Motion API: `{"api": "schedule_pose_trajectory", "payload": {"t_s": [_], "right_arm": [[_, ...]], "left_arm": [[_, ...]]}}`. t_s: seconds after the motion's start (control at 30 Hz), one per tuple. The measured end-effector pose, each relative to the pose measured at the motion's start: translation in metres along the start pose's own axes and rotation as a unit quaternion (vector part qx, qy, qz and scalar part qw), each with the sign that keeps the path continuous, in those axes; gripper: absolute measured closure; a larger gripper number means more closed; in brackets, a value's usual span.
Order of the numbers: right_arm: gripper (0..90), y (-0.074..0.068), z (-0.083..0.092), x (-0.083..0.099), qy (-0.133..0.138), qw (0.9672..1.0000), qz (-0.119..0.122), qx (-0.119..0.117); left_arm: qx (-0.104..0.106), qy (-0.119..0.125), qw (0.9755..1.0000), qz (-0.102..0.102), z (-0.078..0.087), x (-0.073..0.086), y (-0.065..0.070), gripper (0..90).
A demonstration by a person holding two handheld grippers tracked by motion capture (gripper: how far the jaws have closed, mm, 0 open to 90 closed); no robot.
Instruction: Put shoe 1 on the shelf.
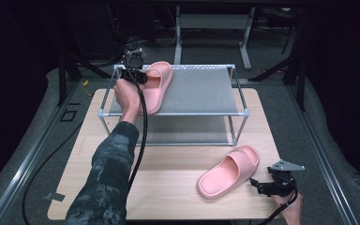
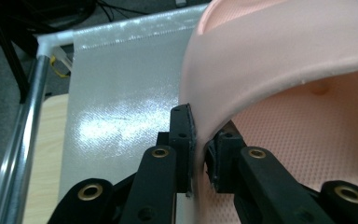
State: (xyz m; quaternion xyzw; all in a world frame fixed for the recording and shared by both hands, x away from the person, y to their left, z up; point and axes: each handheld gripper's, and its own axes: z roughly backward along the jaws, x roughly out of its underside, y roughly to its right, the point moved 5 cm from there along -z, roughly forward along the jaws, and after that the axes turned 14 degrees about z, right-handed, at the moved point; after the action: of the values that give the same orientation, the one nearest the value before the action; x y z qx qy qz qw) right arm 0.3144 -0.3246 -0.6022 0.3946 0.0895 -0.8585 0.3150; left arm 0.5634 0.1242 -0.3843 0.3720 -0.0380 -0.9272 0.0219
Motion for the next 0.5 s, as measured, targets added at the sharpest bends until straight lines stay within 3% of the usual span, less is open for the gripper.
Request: {"api": "schedule_pose_trajectory", "payload": {"t_s": [0.2, 0.3, 0.4, 0.5], "right_arm": [[6.7, 0.0, 0.0, 0.0, 0.002, 1.0, 0.0, 0.0], [6.9, -0.001, 0.0, 0.0, 0.002, 1.0, -0.001, 0.0], [6.9, 0.0, 0.0, 0.0, 0.001, 1.0, 0.001, 0.002], [6.9, -0.001, -0.001, 0.0, -0.001, 1.0, 0.004, 0.007]], "left_arm": [[0.032, 0.0, 0.9994, -0.012, 0.01, 0.001, -0.006, 43.8], [0.065, 0.001, 0.9977, -0.018, 0.022, 0.003, -0.011, 32.3], [0.07, 0.008, 0.9966, -0.043, 0.033, 0.01, -0.017, 23.2], [0.095, 0.007, 0.9933, -0.066, 0.043, 0.021, -0.022, 17.7]]}}
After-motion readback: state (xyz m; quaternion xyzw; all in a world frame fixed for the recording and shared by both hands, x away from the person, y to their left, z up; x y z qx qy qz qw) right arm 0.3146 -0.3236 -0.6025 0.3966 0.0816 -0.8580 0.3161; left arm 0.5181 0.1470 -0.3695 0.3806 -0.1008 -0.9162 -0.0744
